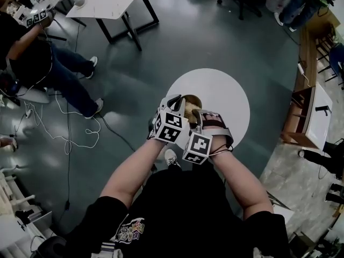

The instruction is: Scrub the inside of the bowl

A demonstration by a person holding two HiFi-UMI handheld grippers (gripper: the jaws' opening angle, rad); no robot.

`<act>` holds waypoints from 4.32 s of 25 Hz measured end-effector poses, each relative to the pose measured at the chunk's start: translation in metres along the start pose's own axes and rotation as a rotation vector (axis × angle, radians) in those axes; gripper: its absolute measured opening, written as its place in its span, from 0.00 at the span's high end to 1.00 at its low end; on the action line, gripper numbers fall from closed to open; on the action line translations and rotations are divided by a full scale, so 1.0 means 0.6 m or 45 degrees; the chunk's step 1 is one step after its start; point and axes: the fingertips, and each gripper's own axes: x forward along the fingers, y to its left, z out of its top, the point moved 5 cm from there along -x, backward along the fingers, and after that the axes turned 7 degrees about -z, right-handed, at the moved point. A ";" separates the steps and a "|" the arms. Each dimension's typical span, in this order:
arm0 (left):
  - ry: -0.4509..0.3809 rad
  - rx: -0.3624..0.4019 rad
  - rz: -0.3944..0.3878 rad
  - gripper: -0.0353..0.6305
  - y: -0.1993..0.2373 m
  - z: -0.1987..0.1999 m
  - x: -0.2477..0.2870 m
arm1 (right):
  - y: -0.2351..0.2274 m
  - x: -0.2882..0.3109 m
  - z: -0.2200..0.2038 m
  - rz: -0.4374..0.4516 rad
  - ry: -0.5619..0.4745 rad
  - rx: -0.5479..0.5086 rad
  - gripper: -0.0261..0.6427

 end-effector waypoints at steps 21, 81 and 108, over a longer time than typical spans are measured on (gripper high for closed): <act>0.033 0.171 -0.050 0.92 -0.023 -0.003 -0.033 | -0.032 -0.032 -0.038 -0.131 0.060 -0.260 0.63; -0.148 0.296 -0.780 0.92 -0.087 0.042 -0.072 | -0.102 -0.091 -0.130 0.059 -0.503 0.385 0.63; -0.327 -0.312 -0.400 0.92 0.045 0.056 -0.038 | -0.042 -0.067 -0.156 0.166 -0.410 0.675 0.63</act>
